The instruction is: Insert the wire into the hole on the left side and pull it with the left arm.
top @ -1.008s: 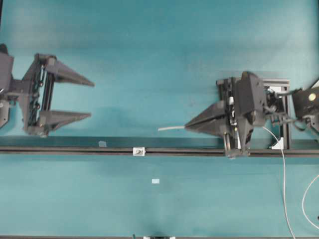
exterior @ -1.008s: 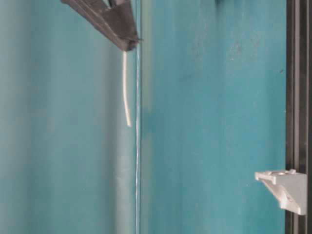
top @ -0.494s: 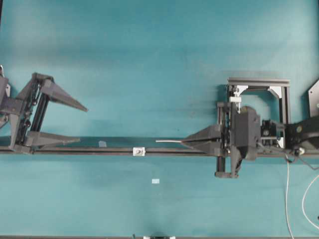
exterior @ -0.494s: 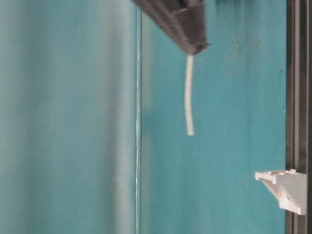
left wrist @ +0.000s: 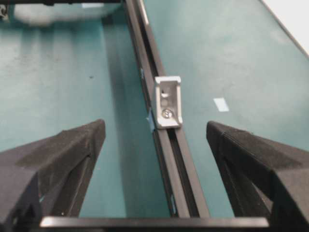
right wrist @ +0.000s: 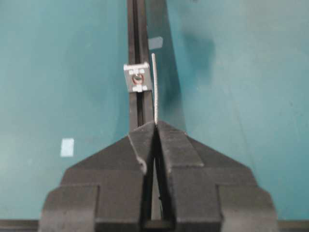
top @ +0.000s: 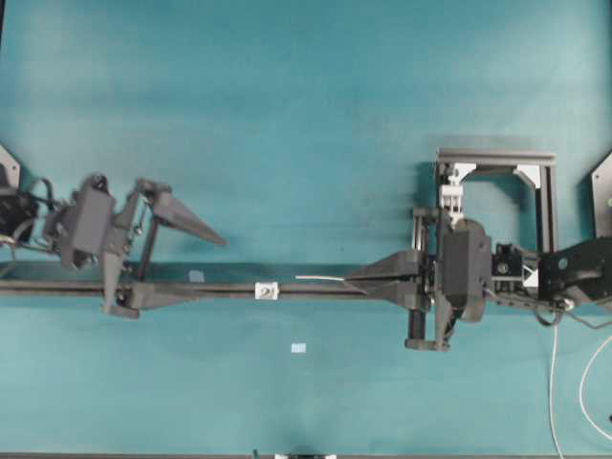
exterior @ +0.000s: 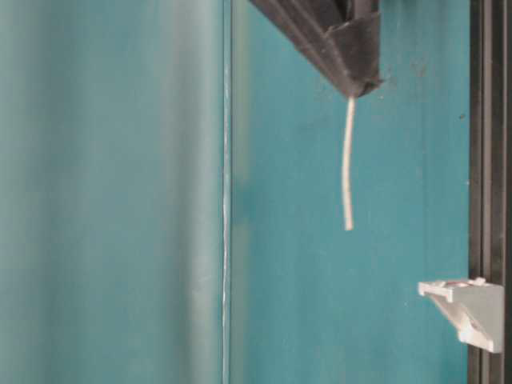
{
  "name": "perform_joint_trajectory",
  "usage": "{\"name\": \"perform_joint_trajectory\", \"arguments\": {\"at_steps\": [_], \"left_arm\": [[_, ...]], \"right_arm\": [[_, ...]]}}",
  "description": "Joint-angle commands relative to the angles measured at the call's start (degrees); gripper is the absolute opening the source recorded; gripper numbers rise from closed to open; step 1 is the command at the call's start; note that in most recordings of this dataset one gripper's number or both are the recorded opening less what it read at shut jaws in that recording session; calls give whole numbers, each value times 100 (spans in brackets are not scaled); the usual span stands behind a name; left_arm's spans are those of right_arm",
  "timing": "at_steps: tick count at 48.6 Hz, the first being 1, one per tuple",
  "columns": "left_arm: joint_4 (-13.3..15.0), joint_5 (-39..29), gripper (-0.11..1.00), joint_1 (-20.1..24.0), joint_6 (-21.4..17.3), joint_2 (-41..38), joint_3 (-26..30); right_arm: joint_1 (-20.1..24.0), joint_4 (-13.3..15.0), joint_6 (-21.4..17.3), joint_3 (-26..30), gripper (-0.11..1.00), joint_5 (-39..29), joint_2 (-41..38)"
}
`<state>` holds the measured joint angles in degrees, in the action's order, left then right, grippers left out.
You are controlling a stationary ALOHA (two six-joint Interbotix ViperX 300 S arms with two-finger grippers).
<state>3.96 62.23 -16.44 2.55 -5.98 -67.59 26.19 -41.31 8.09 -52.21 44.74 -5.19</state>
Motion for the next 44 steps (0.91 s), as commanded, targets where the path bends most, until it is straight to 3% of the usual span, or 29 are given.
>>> {"name": "perform_joint_trajectory", "arguments": {"at_steps": [1, 11, 44], "left_arm": [[9, 308, 66, -88, 9, -193, 114], [9, 334, 66, -123, 18, -308, 149], [9, 387, 66, -185, 18, -914, 519]], "right_arm": [[79, -44, -35, -9, 1, 237, -44], [237, -167, -176, 44, 1, 536, -360], [281, -176, -237, 149, 1, 615, -747]]}}
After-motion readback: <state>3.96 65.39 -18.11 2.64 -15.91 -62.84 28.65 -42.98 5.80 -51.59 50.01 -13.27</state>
